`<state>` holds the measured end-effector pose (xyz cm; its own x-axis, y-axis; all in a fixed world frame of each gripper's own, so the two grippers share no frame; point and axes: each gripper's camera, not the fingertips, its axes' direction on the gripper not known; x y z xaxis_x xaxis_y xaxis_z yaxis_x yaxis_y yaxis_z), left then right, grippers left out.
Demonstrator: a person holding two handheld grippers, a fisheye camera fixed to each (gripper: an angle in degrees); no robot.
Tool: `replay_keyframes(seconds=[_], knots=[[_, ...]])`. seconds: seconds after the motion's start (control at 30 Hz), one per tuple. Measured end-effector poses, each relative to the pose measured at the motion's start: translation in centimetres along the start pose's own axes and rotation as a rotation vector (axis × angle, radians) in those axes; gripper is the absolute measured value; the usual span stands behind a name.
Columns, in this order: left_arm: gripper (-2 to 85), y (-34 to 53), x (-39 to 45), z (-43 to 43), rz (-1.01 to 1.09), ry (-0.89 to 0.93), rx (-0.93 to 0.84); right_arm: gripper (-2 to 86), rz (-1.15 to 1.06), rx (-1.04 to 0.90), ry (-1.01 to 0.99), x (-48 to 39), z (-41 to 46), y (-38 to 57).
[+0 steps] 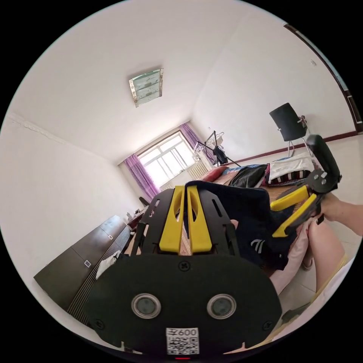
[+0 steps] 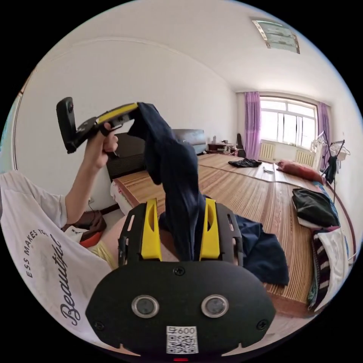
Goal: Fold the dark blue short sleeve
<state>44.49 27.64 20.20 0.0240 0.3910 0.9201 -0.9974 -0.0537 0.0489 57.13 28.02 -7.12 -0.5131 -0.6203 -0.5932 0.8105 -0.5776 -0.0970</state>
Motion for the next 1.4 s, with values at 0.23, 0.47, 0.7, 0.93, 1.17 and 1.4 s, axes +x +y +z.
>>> replay_keyframes(seconds=[0.23,0.47,0.7,0.93,1.17,1.4], knots=[[1.5,-1.3,-1.0,1.0,-0.045,0.032,0.001,11.0,0.081,-0.214,0.07,0.9,7.5,5.1],[2.6,0.3,-1.8,3.1,0.003,-0.151,-0.127,-0.5,0.115,-0.026,0.099,3.3,4.0,3.4],[18.3,10.5,-5.5,10.8,0.002,-0.391,-0.571,-0.8,-0.01,-0.018,0.075,2.0,4.2,-2.7],[21.4,18.0,-7.4,16.2,0.037,-0.495,-0.93,-0.9,-0.11,-0.111,0.041,-1.0,10.6,-6.2],[21.4,17.9,-7.5,17.6,-0.106,-0.142,-0.834,-0.9,-0.027,-0.154,0.001,-0.1,13.6,-7.5],[20.4,9.7,8.3,14.5,0.177,0.171,-0.48,-0.8,-0.021,-0.185,0.004,-0.9,15.1,-7.7]])
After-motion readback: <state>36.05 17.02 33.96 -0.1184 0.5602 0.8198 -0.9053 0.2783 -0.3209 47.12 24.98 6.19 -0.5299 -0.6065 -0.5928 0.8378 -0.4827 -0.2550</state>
